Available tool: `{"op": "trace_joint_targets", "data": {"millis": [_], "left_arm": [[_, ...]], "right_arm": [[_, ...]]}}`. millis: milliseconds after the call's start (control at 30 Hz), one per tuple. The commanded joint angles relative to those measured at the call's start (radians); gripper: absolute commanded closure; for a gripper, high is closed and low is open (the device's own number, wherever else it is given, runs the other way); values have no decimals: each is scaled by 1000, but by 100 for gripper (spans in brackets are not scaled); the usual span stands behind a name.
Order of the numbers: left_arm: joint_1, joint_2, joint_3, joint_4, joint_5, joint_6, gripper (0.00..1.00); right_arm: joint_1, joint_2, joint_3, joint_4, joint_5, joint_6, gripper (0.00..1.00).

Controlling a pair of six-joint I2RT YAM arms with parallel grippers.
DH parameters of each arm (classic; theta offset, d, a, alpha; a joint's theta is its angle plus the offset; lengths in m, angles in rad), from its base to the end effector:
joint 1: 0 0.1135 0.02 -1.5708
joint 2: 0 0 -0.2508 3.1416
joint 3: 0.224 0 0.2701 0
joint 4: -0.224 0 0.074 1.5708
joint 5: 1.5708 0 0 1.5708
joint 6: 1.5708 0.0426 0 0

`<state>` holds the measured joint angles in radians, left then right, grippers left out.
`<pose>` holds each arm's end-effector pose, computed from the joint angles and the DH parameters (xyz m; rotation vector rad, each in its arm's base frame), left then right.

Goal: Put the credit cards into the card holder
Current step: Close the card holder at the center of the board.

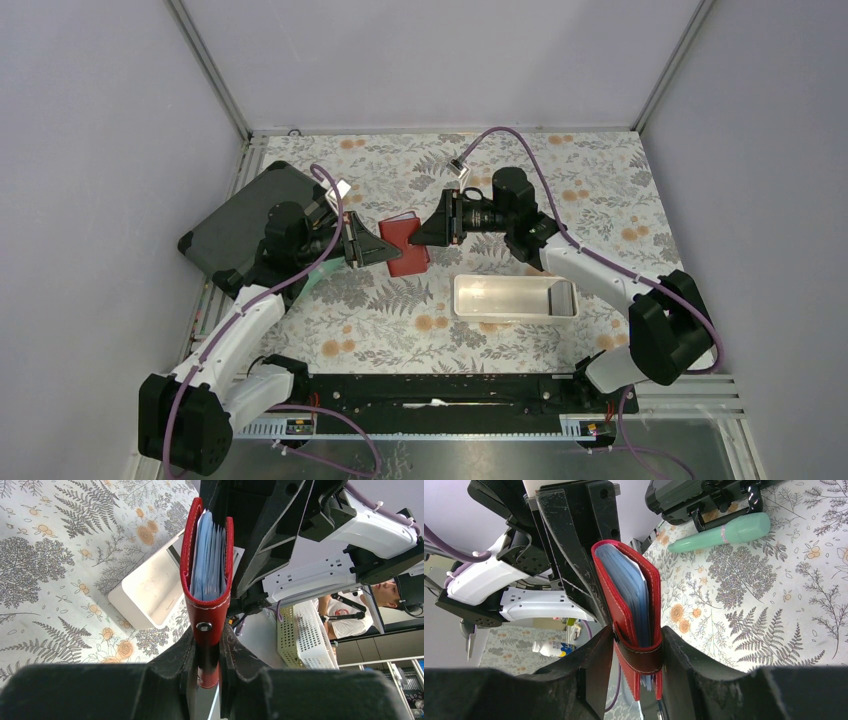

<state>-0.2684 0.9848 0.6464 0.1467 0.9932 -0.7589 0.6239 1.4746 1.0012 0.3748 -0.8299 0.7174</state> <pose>0.2269 -0.0994 0.2731 0.3422 1.9358 -1.5743 0.2737 0.2358 0.2864 -0.6349 1.8358 1.6385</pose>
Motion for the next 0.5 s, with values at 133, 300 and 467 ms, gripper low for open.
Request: {"op": "trace_joint_targets", "data": {"millis": [133,300,467], "left_arm": [[-3,-9,52,38,-8,16,100],[-3,-12,51,35,-12,16,100],[-3,-12,51,35,-16,16,100]], "right_arm": [[12,11,46,-61,48,10,54],[15,12,29,-56,23,32,55],[28,19,19,-36,-6,48,55]]}}
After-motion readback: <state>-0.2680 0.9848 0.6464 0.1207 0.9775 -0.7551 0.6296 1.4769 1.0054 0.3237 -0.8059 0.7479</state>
